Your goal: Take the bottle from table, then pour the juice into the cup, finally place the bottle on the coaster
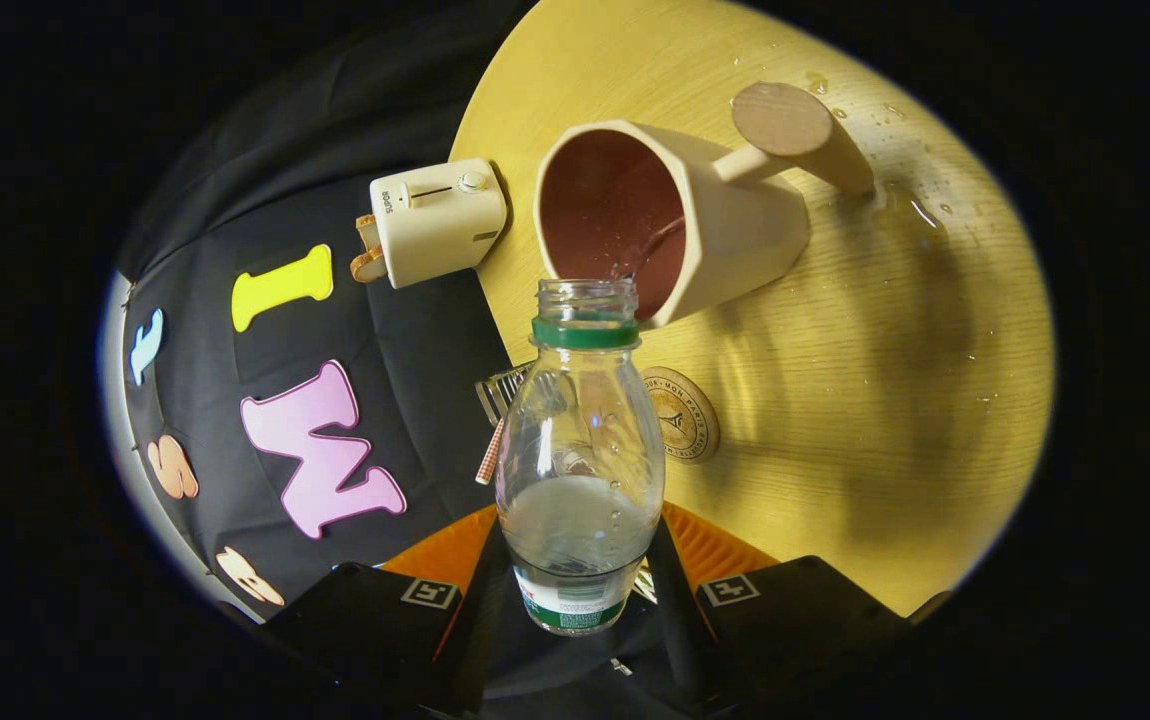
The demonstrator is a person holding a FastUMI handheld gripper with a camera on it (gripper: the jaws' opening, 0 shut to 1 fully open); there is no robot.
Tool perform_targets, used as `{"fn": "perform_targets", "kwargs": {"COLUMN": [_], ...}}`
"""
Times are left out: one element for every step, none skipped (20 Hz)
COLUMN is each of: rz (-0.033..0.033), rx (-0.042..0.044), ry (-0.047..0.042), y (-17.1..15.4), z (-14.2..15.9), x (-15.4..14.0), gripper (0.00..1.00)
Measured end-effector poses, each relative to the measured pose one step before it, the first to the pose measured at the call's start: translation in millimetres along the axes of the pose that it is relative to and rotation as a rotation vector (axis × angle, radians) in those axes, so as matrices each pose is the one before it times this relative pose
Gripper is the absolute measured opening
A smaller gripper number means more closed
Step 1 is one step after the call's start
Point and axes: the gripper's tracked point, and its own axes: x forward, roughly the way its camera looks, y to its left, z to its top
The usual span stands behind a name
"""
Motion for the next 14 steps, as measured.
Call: {"fn": "perform_targets", "kwargs": {"rz": [-0.00025,0.00072,0.00178,0.00189,0.00208,0.00365,0.00189,0.00269,0.00152,0.00081,0.00061,0.00189,0.00166,0.00587], "rx": [0.00635,0.00767,0.00954,0.01081,0.01285,0.01291,0.01001,0.00944,0.00887,0.0082,0.00862,0.01164,0.01285,0.01934], "ry": [0.0016,0.00184,0.00185,0.00201,0.00138,0.00142,0.00181,0.00368,0.00361,0.00366,0.00173,0.00003,0.00164,-0.00001], "y": [0.85,0.88,0.58,1.72,0.96,2.33,0.55,0.44,0.67,0.72,0.39,1.51,1.13,2.95], "z": [-0.09,-0.53,0.33,-0.39,0.41,0.04,1.0,0.74,0.51,0.29,0.4,0.72,0.88,0.58], "x": [-0.07,-0.56,0.52,-0.43,0.46,-0.87,0.91,0.48,0.22,-0.13,-0.01,0.23,0.29,-0.3], "gripper": [0.73,0.73,0.73,0.73,0.73,0.73,0.73,0.73,0.73,0.73,0.73,0.73,0.73,0.73]}}
